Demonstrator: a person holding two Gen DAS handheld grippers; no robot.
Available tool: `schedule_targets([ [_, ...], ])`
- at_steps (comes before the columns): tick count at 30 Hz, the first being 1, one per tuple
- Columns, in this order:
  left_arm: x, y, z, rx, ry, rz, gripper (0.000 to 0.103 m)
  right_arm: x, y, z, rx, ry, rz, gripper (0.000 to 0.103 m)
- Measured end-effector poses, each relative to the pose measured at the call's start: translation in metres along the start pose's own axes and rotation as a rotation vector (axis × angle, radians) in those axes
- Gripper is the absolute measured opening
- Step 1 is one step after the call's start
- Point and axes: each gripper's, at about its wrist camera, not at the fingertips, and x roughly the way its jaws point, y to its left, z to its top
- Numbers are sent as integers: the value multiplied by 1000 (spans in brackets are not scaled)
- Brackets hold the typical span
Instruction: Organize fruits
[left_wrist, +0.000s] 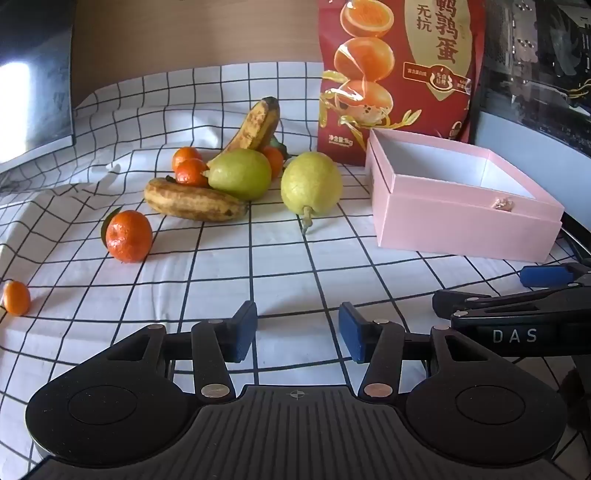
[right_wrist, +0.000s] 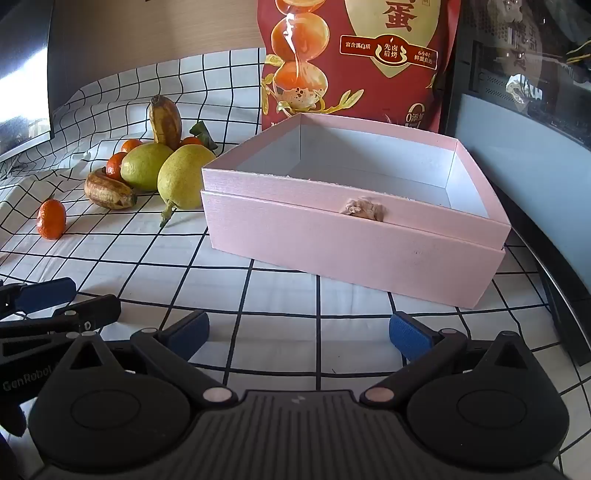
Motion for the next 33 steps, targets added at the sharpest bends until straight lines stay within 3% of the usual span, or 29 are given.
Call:
schedule_targets([
  [33,1,2,2,-25,4,-19,54,0,0,0,2,0,2,103],
])
